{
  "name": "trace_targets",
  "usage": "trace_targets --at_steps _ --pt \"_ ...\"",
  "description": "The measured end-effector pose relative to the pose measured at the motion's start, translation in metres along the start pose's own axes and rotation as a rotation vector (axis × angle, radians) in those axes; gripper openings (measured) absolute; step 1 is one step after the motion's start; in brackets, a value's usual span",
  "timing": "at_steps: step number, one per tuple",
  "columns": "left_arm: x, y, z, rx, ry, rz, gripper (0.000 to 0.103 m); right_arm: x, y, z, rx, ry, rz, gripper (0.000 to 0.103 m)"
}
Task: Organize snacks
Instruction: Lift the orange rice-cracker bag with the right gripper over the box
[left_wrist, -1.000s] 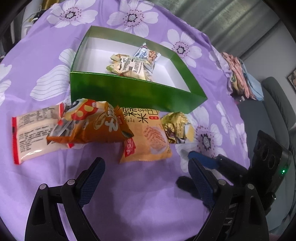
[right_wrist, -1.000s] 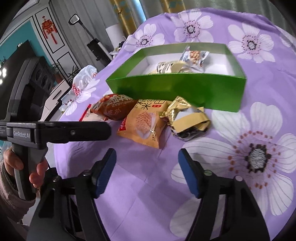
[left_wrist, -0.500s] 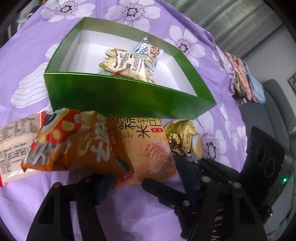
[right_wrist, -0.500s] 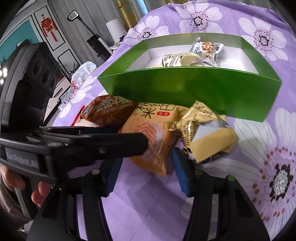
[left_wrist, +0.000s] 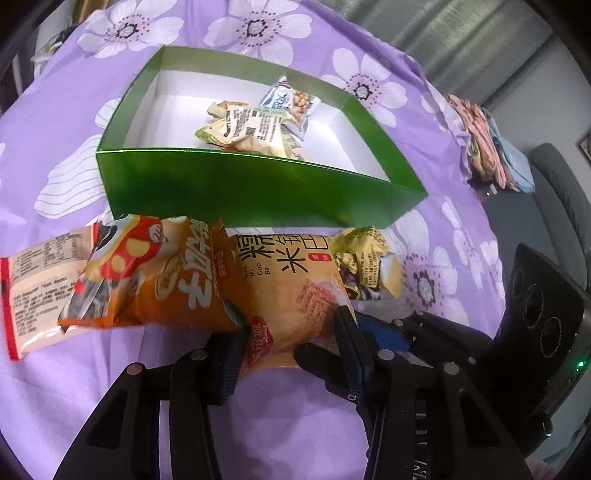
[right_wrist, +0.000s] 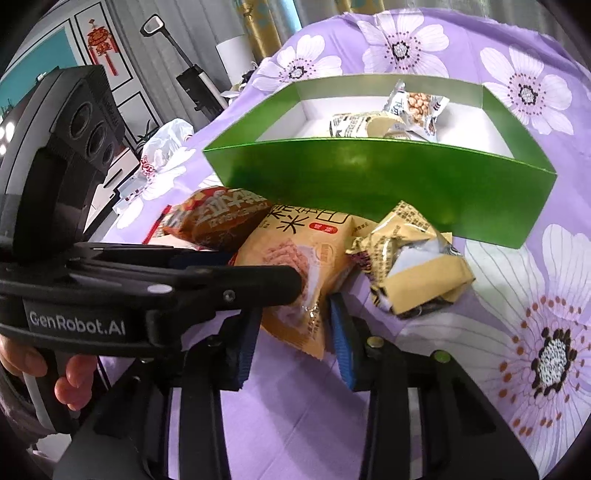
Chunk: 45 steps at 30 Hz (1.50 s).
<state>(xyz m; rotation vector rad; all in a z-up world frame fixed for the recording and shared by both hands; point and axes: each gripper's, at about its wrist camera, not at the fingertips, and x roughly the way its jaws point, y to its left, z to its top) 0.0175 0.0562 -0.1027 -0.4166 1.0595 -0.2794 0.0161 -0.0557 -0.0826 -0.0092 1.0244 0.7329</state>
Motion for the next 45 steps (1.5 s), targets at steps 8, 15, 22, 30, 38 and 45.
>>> trace_targets --at_steps 8,15,22,30,38,45 --pt "-0.026 -0.022 -0.013 0.052 -0.039 0.01 0.047 -0.033 0.018 -0.008 -0.04 -0.045 -0.016 0.037" --pt "-0.05 -0.041 -0.018 0.087 -0.089 0.003 0.047 -0.064 0.03 -0.011 -0.072 -0.102 -0.031 0.037" --pt "-0.07 -0.059 -0.017 0.134 -0.142 0.008 0.047 -0.086 0.039 -0.007 -0.093 -0.164 -0.048 0.037" --pt "-0.082 -0.069 -0.009 0.167 -0.182 0.008 0.047 -0.103 0.042 0.0 -0.112 -0.216 -0.061 0.037" --pt "-0.081 -0.074 0.003 0.188 -0.201 0.01 0.047 -0.106 0.041 0.01 -0.119 -0.246 -0.075 0.037" --pt "-0.074 -0.073 0.015 0.197 -0.2 0.007 0.047 -0.102 0.035 0.017 -0.118 -0.247 -0.088 0.037"
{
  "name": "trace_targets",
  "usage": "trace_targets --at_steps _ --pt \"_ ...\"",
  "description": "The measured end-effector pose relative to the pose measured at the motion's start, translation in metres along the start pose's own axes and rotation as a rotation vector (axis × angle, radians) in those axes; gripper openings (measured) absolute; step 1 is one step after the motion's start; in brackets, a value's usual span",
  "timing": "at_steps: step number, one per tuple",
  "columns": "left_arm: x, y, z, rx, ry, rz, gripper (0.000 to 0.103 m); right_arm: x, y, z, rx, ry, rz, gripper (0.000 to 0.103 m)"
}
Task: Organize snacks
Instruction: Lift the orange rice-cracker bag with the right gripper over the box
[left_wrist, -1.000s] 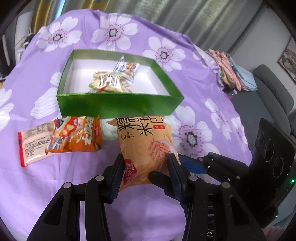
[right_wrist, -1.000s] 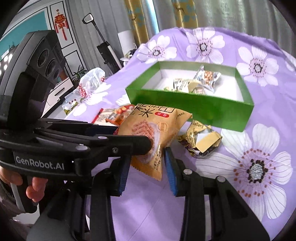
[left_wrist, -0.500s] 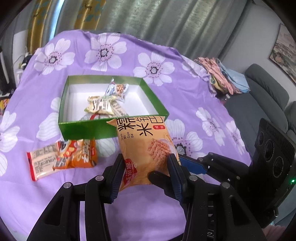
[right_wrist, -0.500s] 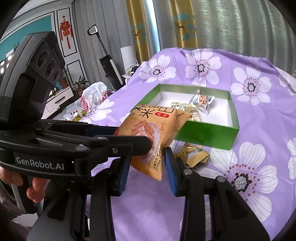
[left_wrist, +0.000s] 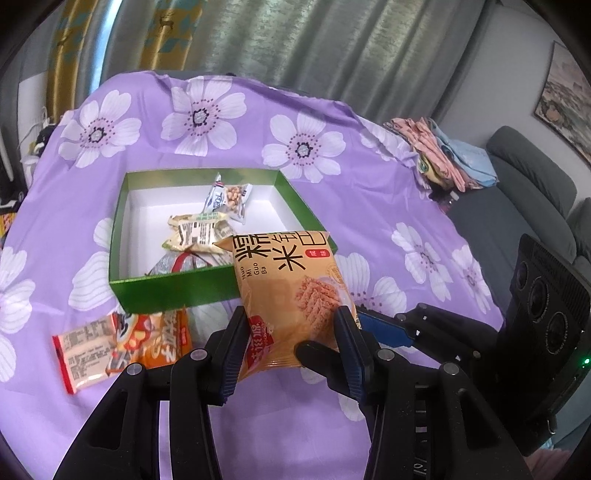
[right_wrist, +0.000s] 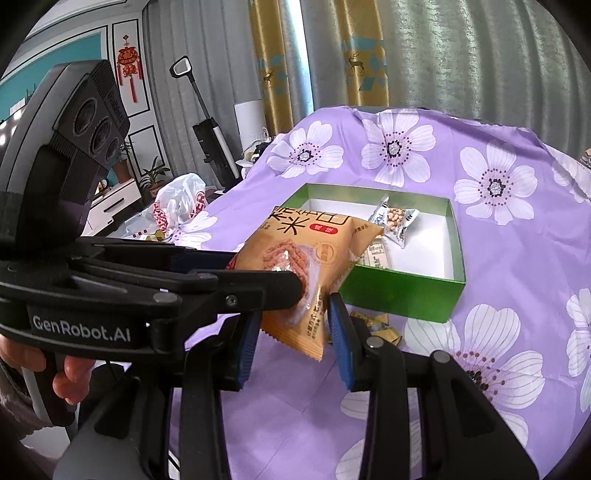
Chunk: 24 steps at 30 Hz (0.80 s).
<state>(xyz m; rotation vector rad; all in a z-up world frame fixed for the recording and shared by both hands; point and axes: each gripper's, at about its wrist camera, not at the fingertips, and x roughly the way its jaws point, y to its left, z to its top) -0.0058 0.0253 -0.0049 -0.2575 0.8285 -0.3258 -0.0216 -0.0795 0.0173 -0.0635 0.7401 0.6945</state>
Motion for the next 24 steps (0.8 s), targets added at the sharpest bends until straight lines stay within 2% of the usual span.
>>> trace_targets --at_steps 24 --pt "0.028 0.024 0.053 0.006 -0.016 -0.004 0.047 0.035 -0.022 0.037 -0.024 -0.015 -0.019 0.037"
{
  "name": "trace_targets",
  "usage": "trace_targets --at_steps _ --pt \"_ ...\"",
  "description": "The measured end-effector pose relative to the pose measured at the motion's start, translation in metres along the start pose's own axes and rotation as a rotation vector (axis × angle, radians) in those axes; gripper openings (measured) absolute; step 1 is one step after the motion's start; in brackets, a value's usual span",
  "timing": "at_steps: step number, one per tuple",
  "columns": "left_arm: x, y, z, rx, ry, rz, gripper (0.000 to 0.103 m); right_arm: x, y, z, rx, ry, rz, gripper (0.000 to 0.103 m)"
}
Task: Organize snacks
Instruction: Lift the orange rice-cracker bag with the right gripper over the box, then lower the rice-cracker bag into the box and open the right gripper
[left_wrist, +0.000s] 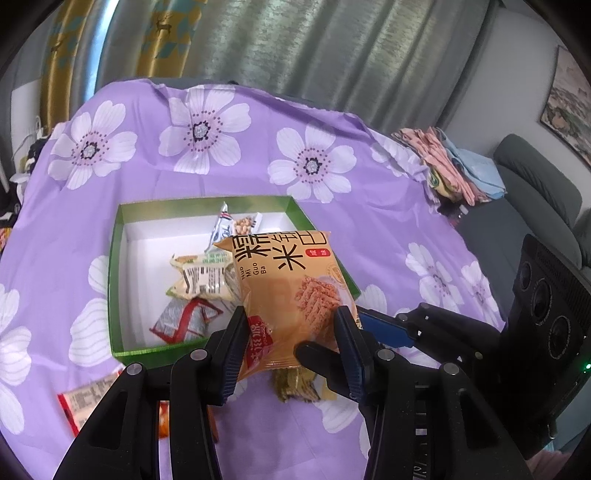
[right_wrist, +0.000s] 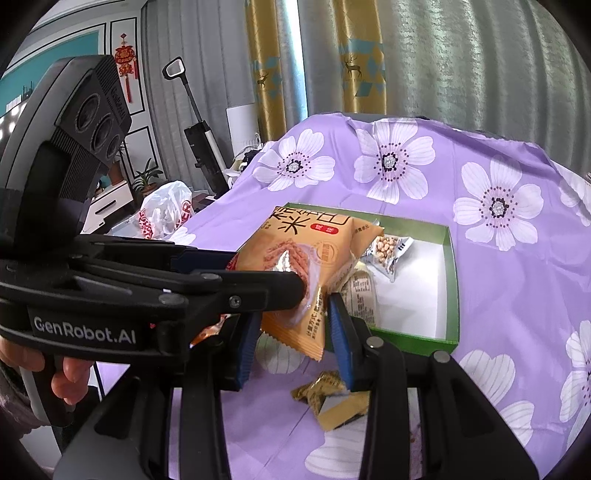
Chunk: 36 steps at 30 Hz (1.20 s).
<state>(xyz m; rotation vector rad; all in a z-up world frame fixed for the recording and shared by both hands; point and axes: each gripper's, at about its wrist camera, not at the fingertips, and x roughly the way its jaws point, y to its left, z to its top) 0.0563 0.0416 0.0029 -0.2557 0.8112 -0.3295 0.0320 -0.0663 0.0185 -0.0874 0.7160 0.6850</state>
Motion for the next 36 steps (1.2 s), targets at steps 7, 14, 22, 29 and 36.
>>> trace_targets --at_steps 7,14,22,29,36 --pt "0.009 0.008 0.029 0.001 -0.021 -0.008 0.047 0.012 -0.009 0.022 -0.026 -0.019 -0.015 0.037" --pt "0.027 0.015 0.056 0.001 -0.018 -0.017 0.047 0.028 -0.031 0.048 -0.031 -0.033 -0.024 0.037" --pt "0.068 0.036 0.052 -0.049 0.06 -0.007 0.047 0.066 -0.049 0.044 0.007 0.045 -0.011 0.037" --pt "0.1 0.059 0.038 -0.119 0.145 -0.002 0.047 0.103 -0.058 0.028 0.066 0.149 0.006 0.039" --pt "0.108 0.067 0.03 -0.146 0.173 0.014 0.047 0.118 -0.058 0.022 0.077 0.198 0.016 0.04"
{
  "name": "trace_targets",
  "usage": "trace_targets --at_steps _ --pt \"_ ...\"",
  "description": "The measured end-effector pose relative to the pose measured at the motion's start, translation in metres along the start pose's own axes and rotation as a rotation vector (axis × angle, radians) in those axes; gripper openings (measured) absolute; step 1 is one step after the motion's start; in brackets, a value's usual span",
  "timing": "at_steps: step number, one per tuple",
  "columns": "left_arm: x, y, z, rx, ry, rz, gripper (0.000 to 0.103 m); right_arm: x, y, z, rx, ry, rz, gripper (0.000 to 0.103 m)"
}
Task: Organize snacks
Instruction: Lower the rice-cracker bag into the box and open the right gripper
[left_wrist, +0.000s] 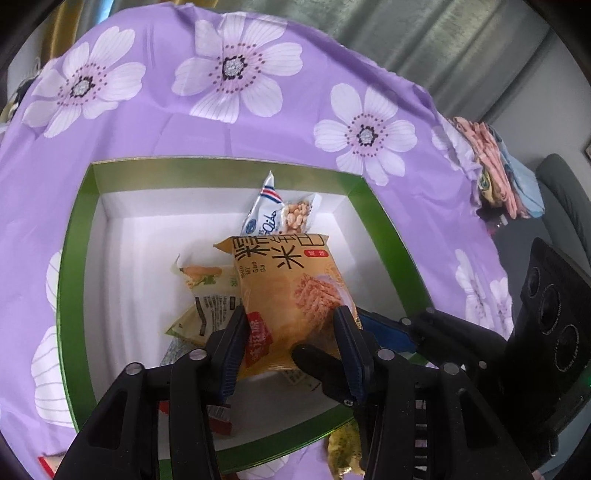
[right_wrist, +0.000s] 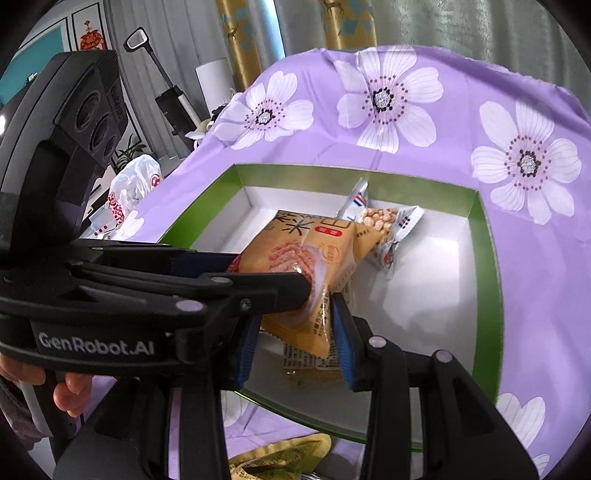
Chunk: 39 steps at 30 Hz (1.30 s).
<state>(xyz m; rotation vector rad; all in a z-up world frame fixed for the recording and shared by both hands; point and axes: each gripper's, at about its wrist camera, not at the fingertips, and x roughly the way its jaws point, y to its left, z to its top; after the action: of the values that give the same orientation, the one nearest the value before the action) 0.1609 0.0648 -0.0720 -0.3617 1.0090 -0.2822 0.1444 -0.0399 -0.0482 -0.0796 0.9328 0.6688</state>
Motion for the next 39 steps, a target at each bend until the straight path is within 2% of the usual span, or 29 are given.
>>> trace_targets --at_steps 9,12,14,16,22,26,29,33,37,39 --pt "-0.002 0.002 0.0 -0.03 0.001 0.02 0.048 -0.002 0.003 -0.001 0.012 0.003 0.013 0.045" --pt "-0.007 0.001 -0.001 -0.039 -0.003 0.026 0.059 -0.006 0.005 -0.003 0.013 -0.008 0.025 0.051" --pt "-0.012 -0.001 -0.002 -0.033 -0.011 0.035 0.071 -0.011 0.006 -0.006 0.016 -0.016 0.021 0.054" --pt "-0.018 -0.003 -0.004 -0.031 -0.023 0.042 0.075 -0.015 0.007 -0.007 0.022 -0.025 0.018 0.058" --pt "-0.041 -0.008 -0.011 -0.021 -0.054 0.059 0.079 -0.042 0.014 -0.012 0.023 -0.074 -0.012 0.071" --pt "-0.059 -0.015 -0.019 -0.011 -0.079 0.065 0.094 -0.064 0.02 -0.018 0.026 -0.116 -0.033 0.08" --pt "-0.073 -0.02 -0.024 -0.003 -0.102 0.064 0.094 -0.077 0.024 -0.023 0.023 -0.134 -0.044 0.081" --pt "-0.091 -0.028 -0.034 0.009 -0.123 0.06 0.097 -0.096 0.033 -0.031 0.019 -0.163 -0.064 0.091" --pt "-0.105 -0.036 -0.045 0.028 -0.14 0.053 0.1 -0.113 0.04 -0.039 0.026 -0.185 -0.081 0.093" --pt "-0.112 -0.04 -0.05 0.035 -0.151 0.055 0.101 -0.121 0.043 -0.042 0.026 -0.193 -0.1 0.1"
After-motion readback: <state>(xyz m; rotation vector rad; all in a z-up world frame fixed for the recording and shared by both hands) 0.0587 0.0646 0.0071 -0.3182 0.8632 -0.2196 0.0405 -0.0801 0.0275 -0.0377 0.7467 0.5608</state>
